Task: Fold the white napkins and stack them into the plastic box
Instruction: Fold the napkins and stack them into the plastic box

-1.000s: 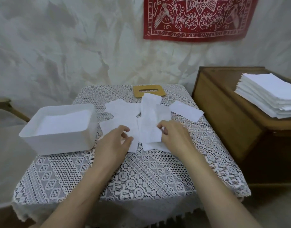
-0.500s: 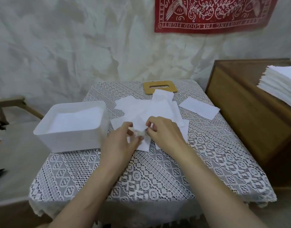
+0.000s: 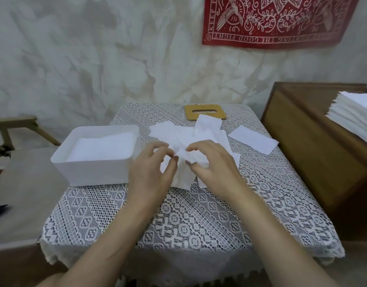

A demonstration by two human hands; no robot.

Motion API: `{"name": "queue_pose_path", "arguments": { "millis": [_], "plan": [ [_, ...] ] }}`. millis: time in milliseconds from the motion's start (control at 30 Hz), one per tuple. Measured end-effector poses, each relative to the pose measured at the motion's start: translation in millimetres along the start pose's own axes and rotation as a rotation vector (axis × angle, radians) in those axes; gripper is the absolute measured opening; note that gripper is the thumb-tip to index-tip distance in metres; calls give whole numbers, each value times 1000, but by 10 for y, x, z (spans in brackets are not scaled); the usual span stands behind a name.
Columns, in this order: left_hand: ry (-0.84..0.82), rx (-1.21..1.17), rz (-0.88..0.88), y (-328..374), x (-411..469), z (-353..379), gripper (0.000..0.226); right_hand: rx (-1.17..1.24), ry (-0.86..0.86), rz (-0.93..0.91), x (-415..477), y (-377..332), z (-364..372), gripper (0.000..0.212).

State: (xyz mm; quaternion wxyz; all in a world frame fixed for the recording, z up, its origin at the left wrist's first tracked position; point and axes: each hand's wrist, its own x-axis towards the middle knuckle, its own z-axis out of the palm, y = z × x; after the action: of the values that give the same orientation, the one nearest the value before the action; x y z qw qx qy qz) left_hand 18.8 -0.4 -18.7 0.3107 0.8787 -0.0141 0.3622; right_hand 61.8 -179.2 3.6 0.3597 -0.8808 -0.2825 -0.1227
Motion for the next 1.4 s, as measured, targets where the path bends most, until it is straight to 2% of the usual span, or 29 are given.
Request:
{"name": "queue_pose_path", "arguments": {
  "millis": [67, 100, 200, 267, 333, 367, 433, 500, 600, 700, 733, 800, 900, 1000, 1067, 1167, 1267, 1400],
  "plan": [
    [39, -39, 35, 36, 11, -21, 6, 15, 102, -9, 15, 19, -22, 18],
    [60, -78, 51, 65, 10, -35, 7, 103, 119, 19, 24, 21, -46, 16],
    [63, -304, -66, 174, -11, -84, 23, 592, 66, 163, 53, -70, -138, 12],
    [-44, -454, -238, 205, -5, -93, 33, 812, 18, 277, 51, -131, -192, 13],
    [-194, -660, -374, 206, 17, -81, 32, 881, -20, 360, 32, -124, -212, 14],
    [-251, -744, -421, 194, 13, -63, 24, 863, -29, 389, 25, -102, -213, 14],
    [-282, -741, -461, 201, 5, -39, 8, 803, -27, 438, 7, -54, -197, 19],
    [-255, -704, -482, 173, -16, -7, 14, 800, -16, 478, -5, -24, -181, 21],
    [-215, -742, -502, 168, -15, 2, 40, 821, -72, 461, -22, -48, -184, 14],
    [-230, -792, -526, 175, 1, -8, 13, 786, -55, 473, -15, -70, -170, 13],
    [-259, -793, -530, 199, -3, -16, 11, 778, -32, 484, -8, -72, -165, 14],
    [-324, -773, -515, 183, -35, -6, 11, 750, -28, 507, 4, -50, -153, 15],
    [-391, -717, -590, 113, -63, 37, 11, 654, -96, 528, -11, -4, -106, 17],
    [-376, -694, -670, 85, -70, 70, 13, 602, -145, 508, -27, 36, -70, 20],
    [-341, -676, -703, 56, -59, 74, 11, 457, -84, 491, -11, 88, -90, 19],
    [-318, -617, -699, -16, -44, 54, 8, -45, 56, 415, 28, 265, -185, 7],
    [-328, -610, -704, -47, -34, 35, 10, -244, -21, 362, 40, 461, -214, 37],
    [-322, -666, -724, -42, -29, 21, 14, -184, -240, 349, 15, 542, -188, 67]
  ]
}}
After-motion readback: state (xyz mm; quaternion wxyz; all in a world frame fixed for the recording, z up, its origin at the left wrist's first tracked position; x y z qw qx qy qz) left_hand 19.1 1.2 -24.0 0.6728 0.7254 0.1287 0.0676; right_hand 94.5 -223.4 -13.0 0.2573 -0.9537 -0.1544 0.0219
